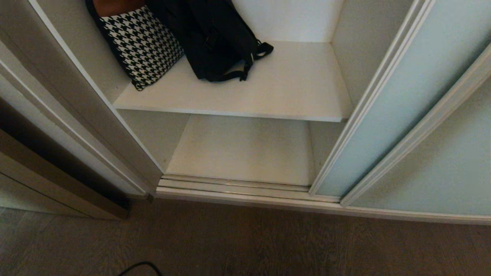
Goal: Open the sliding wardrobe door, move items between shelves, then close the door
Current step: Close the door
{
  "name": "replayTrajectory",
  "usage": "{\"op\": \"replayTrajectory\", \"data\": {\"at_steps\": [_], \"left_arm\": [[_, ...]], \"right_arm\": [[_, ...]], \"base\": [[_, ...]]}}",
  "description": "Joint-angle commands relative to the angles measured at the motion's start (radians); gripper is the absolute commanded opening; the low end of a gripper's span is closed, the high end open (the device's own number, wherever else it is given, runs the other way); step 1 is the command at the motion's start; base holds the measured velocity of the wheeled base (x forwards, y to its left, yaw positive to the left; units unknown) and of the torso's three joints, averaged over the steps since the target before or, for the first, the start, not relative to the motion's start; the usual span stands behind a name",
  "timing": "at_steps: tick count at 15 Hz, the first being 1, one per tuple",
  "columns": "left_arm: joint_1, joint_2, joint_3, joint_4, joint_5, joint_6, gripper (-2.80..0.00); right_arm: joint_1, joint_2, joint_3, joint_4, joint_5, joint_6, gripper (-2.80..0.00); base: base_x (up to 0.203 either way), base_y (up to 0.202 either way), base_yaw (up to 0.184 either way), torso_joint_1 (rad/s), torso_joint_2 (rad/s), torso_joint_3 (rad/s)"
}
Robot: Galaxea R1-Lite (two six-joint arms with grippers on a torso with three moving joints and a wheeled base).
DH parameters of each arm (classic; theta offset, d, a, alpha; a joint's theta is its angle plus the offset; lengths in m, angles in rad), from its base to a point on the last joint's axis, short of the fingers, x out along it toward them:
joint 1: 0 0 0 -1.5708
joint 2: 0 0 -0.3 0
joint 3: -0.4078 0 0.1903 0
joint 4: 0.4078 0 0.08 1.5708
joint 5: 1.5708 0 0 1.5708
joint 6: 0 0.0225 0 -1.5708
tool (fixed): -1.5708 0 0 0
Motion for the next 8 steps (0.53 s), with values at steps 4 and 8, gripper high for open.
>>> {"op": "replayTrajectory", "data": {"at_steps": [4, 8], "left_arm": [[0.0, 0.001, 0.0, -0.001, 0.0, 0.0, -2.8], [0.0, 0.001, 0.0, -0.001, 0.0, 0.0, -2.8]], "right_arm": [[0.094, -0.045, 0.045, 0.002, 0.002, -0.055, -2.8], [0.234, -0.103, 0.082, 0.02, -0.021, -0.101, -2.8]], "base": [[0.0, 0.0, 0.0, 0.0, 0.0, 0.0], [0.0, 0.0, 0.0, 0.0, 0.0, 0.0]]}}
